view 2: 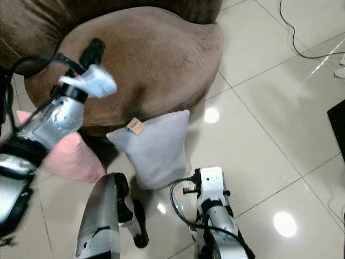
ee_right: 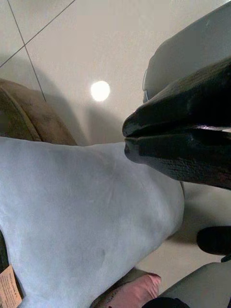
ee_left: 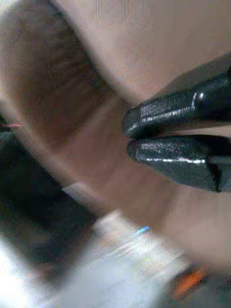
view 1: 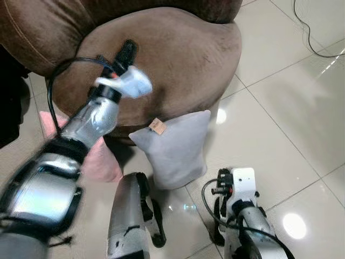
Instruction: Move the pillow to the sofa from floor
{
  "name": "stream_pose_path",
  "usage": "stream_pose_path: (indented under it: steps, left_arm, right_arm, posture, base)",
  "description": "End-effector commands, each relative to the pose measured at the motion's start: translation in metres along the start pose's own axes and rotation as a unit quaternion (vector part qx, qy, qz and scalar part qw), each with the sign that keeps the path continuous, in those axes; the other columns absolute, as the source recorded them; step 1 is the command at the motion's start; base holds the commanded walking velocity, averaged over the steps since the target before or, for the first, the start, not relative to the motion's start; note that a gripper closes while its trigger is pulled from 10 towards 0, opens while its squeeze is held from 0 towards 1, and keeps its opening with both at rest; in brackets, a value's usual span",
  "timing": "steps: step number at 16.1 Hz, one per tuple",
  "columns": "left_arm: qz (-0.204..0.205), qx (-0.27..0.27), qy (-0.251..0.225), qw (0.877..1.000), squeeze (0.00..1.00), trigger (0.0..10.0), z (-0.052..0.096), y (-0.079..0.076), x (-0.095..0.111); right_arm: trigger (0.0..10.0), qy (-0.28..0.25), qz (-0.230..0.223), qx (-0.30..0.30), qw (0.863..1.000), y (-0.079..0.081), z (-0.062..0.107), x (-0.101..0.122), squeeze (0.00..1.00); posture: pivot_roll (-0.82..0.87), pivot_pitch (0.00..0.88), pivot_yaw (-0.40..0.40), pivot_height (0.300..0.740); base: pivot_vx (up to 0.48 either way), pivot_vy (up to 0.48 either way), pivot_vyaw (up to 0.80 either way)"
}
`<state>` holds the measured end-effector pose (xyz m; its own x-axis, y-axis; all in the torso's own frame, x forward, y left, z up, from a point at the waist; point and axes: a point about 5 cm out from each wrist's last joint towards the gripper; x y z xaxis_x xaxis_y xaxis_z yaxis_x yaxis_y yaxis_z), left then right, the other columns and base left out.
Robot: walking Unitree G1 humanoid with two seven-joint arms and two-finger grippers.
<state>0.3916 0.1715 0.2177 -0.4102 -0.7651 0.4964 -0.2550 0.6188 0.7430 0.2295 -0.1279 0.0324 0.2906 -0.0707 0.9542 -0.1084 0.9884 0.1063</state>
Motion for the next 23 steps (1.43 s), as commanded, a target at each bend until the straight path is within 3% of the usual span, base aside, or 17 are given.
stream_pose_path:
  steps: [1, 2, 3, 4, 5, 6, 7, 9, 10, 12, 14, 17, 19, 21, 23]
  left_arm:
    - [0.071, -0.027, 0.087, 0.993, 1.0, 10.0, 0.013, -0.006, -0.025]
    - [0.152, -0.015, 0.171, 0.973, 1.0, 10.0, 0.019, -0.011, -0.039]
    - [0.211, -0.017, 0.214, 0.954, 1.0, 10.0, 0.024, -0.017, -0.046]
    - [0.216, -0.018, 0.222, 0.951, 1.0, 10.0, 0.025, -0.018, -0.048]
    - [0.243, -0.018, 0.245, 0.938, 1.0, 10.0, 0.029, -0.021, -0.053]
    - [0.293, -0.021, 0.275, 0.915, 1.0, 10.0, 0.034, -0.026, -0.058]
    - [0.312, -0.022, 0.285, 0.906, 1.0, 10.0, 0.035, -0.027, -0.06]
    - [0.411, -0.016, 0.35, 0.841, 1.0, 10.0, 0.045, -0.036, -0.069]
    - [0.425, -0.015, 0.355, 0.833, 1.0, 10.0, 0.046, -0.037, -0.069]
    - [0.425, -0.033, 0.355, 0.832, 1.0, 10.0, 0.047, -0.041, -0.068]
    - [0.41, -0.069, 0.349, 0.84, 1.0, 10.0, 0.05, -0.049, -0.065]
    - [0.382, -0.137, 0.369, 0.836, 1.0, 10.0, 0.068, -0.068, -0.068]
    - [0.387, -0.18, 0.385, 0.818, 1.0, 10.0, 0.08, -0.079, -0.069]
    - [0.365, -0.195, 0.402, 0.817, 1.0, 10.0, 0.094, -0.085, -0.075]
    - [0.368, -0.197, 0.405, 0.813, 1.0, 10.0, 0.096, -0.084, -0.076]
  right_arm:
    - [10.0, 0.037, -0.002, -0.006, 0.999, -0.002, 0.006, -0.017, 0.0]
    - [10.0, 0.036, -0.002, -0.005, 0.999, -0.002, 0.005, -0.016, 0.0]
    - [10.0, 0.035, -0.001, -0.004, 0.999, -0.002, 0.004, -0.015, 0.0]
    - [10.0, 0.034, -0.001, -0.004, 0.999, -0.002, 0.003, -0.014, 0.0]
    - [10.0, 0.032, -0.001, -0.004, 0.999, -0.002, 0.003, -0.013, 0.0]
    - [10.0, 0.031, -0.001, -0.005, 0.999, -0.002, 0.002, -0.012, 0.0]
    - [10.0, 0.031, 0.0, -0.005, 1.0, -0.002, 0.002, -0.012, 0.0]
    - [10.0, 0.032, -0.001, -0.003, 0.999, -0.002, 0.002, -0.012, 0.0]
    - [10.0, 0.032, 0.0, -0.003, 0.999, -0.002, 0.001, -0.012, 0.0]
    - [10.0, 0.032, 0.0, -0.002, 1.0, -0.001, 0.001, -0.012, 0.0]
    - [10.0, 0.03, -0.001, -0.002, 1.0, 0.0, 0.0, -0.011, 0.0]
    - [10.0, 0.029, -0.001, 0.0, 1.0, 0.002, -0.002, -0.01, 0.0]
    - [10.0, 0.029, -0.001, 0.002, 1.0, 0.004, -0.003, -0.01, 0.0]
    - [10.0, 0.029, -0.001, 0.005, 1.0, 0.005, -0.003, -0.01, 0.0]
    - [10.0, 0.03, 0.0, 0.005, 1.0, 0.004, -0.002, -0.01, 0.0]
  posture:
    - [-0.22, 0.319, 0.107, 0.569]
    - [-0.22, 0.32, 0.106, 0.569]
    - [-0.22, 0.322, 0.105, 0.569]
    - [-0.22, 0.323, 0.105, 0.569]
    - [-0.22, 0.326, 0.105, 0.569]
    - [-0.22, 0.327, 0.105, 0.569]
    - [-0.22, 0.33, 0.106, 0.569]
    - [-0.22, 0.331, 0.105, 0.569]
    - [-0.22, 0.333, 0.106, 0.569]
    - [-0.22, 0.335, 0.107, 0.569]
    - [-0.22, 0.336, 0.108, 0.569]
    - [-0.22, 0.339, 0.11, 0.569]
    - [-0.22, 0.338, 0.111, 0.569]
    - [-0.22, 0.336, 0.109, 0.569]
    - [-0.22, 0.337, 0.109, 0.569]
  base:
    - [0.0, 0.0, 0.0]
    - [0.0, 0.0, 0.0]
    - [0.0, 0.0, 0.0]
    - [0.0, 0.0, 0.0]
    - [0.0, 0.0, 0.0]
    - [0.0, 0.0, 0.0]
    - [0.0, 0.0, 0.0]
    - [0.0, 0.0, 0.0]
    - [0.0, 0.0, 0.0]
    - [0.0, 0.0, 0.0]
    - [0.0, 0.0, 0.0]
    - [0.0, 0.0, 0.0]
    - [0.0, 0.0, 0.0]
    - [0.0, 0.0, 0.0]
    - [0.0, 0.0, 0.0]
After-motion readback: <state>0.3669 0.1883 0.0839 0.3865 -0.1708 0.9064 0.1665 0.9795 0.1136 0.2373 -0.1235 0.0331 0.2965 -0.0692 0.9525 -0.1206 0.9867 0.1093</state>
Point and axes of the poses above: a point about 5 cm out from each wrist's last joint towards the gripper, its own z axis pointing back from the gripper into the wrist, its own x axis along the axis of the wrist's last joint, y = z × x, and after that the axes turned 6 degrees about -z, right-handed
